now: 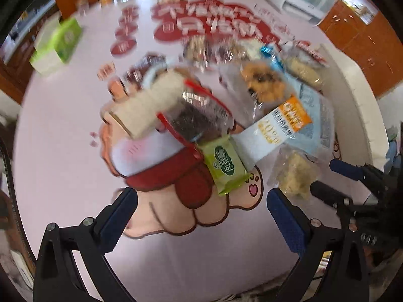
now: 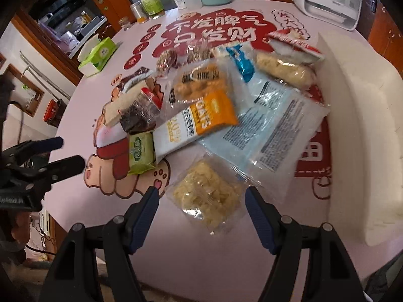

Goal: Organize snacks
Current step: 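Grasp the green biscuit pack with left tool while right tool grasps the cracker bag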

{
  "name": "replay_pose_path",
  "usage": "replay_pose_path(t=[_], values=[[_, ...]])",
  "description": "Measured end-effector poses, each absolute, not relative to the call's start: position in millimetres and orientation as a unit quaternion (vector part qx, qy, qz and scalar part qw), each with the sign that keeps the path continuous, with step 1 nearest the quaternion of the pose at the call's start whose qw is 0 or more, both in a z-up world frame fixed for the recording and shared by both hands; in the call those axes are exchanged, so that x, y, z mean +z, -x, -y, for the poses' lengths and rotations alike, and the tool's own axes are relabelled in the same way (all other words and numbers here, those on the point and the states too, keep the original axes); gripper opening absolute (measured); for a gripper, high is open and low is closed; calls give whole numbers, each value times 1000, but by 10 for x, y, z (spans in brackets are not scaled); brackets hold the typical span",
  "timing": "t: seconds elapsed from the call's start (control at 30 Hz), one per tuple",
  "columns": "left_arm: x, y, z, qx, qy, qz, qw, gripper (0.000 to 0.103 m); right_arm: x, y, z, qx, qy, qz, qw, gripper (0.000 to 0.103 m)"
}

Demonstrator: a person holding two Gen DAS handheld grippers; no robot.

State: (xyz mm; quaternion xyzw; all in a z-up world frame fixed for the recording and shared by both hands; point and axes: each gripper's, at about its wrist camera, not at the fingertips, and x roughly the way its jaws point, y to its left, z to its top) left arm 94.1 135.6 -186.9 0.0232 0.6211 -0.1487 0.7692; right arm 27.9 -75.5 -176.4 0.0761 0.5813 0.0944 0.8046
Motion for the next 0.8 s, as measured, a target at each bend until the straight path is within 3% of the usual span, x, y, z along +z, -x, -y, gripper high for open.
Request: replay_pose_path(t=[0.37,0.43,0.6,0.67,0.7,0.8], values=[[-2412,-1191,-1142,-120,14,-658,743,86,-2132,-339,541,138,2,-575,807,72],[-2468,-1196,-1108,-117,19,-665,737,76,-2142,-335,525,146,12,-571,808,73],[-2488,-1191,-1039,-101,5,-659,745,67,-2167,-309,441,165,51,-571,803,73],[-2479,-1224,-975,-102,3,-657,747,55,-2181,-266,391,177,69,-573,798,73],[-2471,-1221,-949,-108,4,-656,747,39,-2201,-243,355,176,86,-572,796,71],[-2461,-1192,-880,-105,-9,-653,750,37,-2259,-204,286,159,138,-566,797,58]])
